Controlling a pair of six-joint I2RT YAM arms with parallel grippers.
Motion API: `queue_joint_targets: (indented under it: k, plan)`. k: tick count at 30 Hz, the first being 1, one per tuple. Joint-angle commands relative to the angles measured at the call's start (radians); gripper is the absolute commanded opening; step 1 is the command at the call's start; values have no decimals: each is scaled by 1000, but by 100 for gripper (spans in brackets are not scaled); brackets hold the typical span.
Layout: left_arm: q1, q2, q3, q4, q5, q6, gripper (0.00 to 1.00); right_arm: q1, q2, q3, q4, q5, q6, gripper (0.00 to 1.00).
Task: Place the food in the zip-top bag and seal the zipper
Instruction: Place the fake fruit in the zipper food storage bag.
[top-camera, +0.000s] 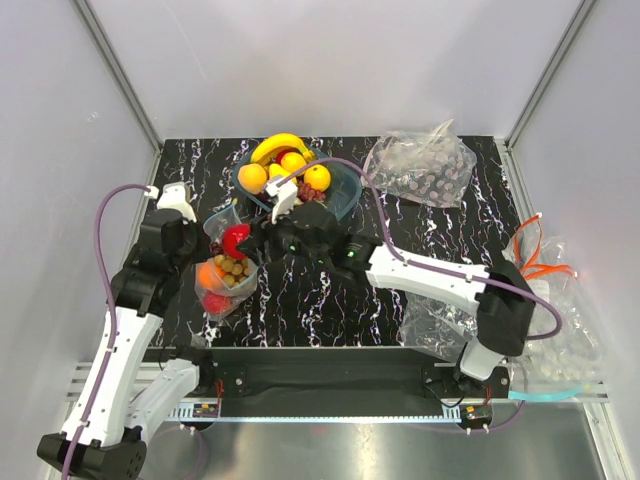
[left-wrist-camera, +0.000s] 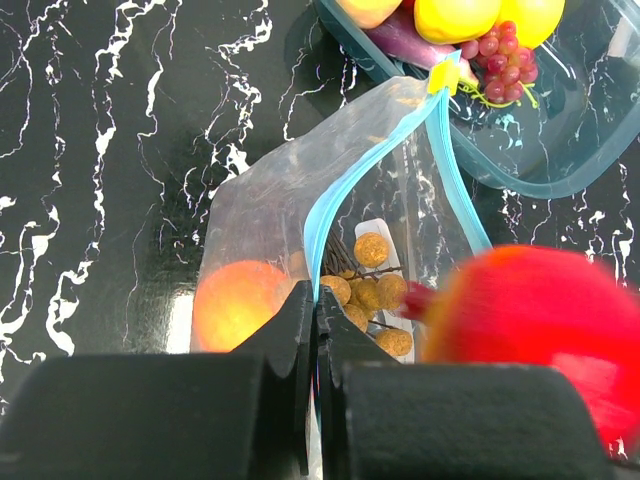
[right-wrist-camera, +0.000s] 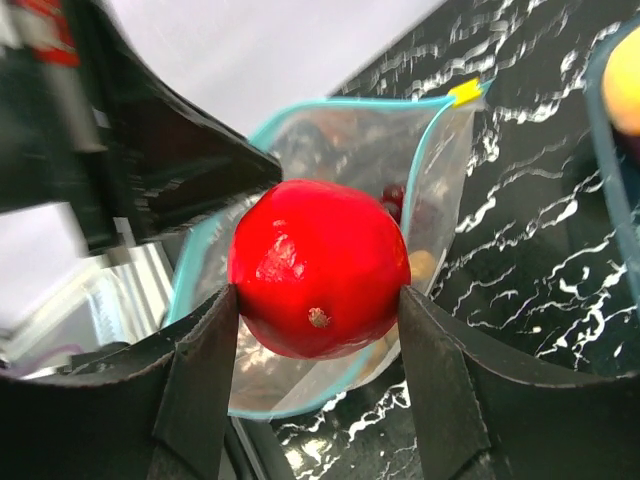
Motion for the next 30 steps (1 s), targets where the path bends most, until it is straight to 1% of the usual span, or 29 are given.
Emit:
queue_joint_targets:
  k: [1, 2, 3, 4, 5, 6, 8, 13, 15, 17, 18, 23, 25, 27, 28, 30]
  plan:
    - [4, -26, 3, 56, -9, 6, 0, 15, 73, 112, -57, -13, -40, 53]
    - [4, -28, 2, 58, -9, 6, 0, 15, 111, 138, -80, -31, -46, 52]
    - [4, -32, 0, 59, -9, 6, 0, 17, 131, 203, -109, -48, -64, 52]
    - [5, -32, -2, 58, -10, 6, 0, 20, 149, 231, -154, -39, -69, 58]
    - [4, -34, -3, 59, -12, 6, 0, 22, 175, 254, -186, -37, -75, 66]
    - [5, -34, -2, 58, -12, 6, 0, 22, 183, 281, -200, -25, -74, 79]
    - [4, -32, -3, 56, -14, 5, 0, 20, 177, 283, -214, 4, -68, 99]
    - [5, -31, -5, 55, -21, 5, 0, 20, 111, 197, -177, 35, -61, 99]
    - [5, -28, -5, 55, -17, 5, 0, 22, 73, 173, -189, 52, -49, 97]
    - [5, -25, -5, 55, -15, 5, 0, 22, 44, 172, -220, 90, -35, 92]
    - [5, -25, -5, 55, -14, 5, 0, 22, 39, 182, -278, 108, -31, 87]
    - [4, -29, -6, 55, -14, 5, 0, 22, 33, 220, -413, 186, 6, 78]
    - [4, -29, -6, 53, -14, 5, 0, 22, 47, 229, -455, 187, 18, 73]
    - [4, -29, -6, 55, -14, 5, 0, 22, 61, 246, -482, 174, 38, 71]
    - [4, -29, -6, 55, -14, 5, 0, 22, 67, 249, -481, 162, 41, 66]
    - [5, -28, -6, 56, -12, 5, 0, 22, 88, 251, -473, 141, 57, 63]
